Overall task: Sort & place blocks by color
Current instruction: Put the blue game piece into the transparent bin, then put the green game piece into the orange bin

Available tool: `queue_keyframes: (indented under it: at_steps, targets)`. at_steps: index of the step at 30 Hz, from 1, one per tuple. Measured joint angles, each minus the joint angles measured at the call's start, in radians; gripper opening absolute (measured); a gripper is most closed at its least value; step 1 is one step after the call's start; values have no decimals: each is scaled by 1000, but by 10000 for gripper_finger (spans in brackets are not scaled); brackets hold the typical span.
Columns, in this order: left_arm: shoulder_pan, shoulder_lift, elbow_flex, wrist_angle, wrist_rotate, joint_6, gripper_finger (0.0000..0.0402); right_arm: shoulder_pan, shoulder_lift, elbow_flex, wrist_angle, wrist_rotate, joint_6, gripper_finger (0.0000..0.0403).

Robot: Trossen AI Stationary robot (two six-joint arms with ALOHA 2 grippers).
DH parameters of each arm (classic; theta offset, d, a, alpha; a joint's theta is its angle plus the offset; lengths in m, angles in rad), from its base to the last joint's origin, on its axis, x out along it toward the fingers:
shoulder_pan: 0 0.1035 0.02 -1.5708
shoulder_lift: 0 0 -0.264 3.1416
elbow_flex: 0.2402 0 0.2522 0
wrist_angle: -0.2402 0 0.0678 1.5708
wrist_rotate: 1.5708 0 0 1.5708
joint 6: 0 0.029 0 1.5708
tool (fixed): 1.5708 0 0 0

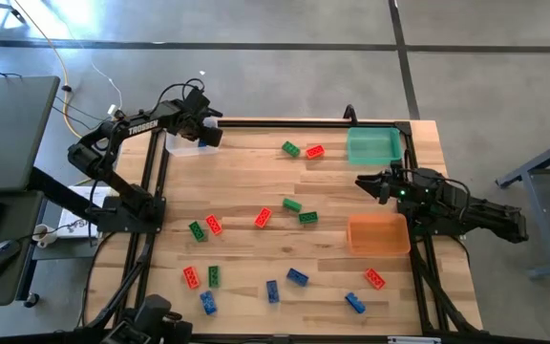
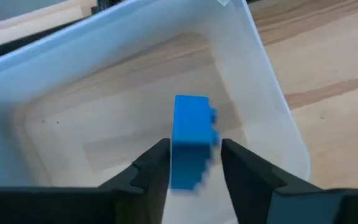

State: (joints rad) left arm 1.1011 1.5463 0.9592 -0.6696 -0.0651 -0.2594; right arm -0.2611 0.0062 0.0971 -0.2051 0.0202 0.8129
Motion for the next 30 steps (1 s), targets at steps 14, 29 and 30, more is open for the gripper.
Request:
queue_keyframes:
  at_steps: [14, 29, 30]
  targets:
    - [0, -116, 0, -6, 10, 91, 186, 0, 0, 0, 386, 1, -60, 231]
    - [-80, -415, 1, -5, 213, -15, 186, 0, 267, 119, 523, -30, -202, 231]
    - [-89, -428, 1, -5, 206, -7, 186, 0, 300, 150, 506, -50, -230, 231]
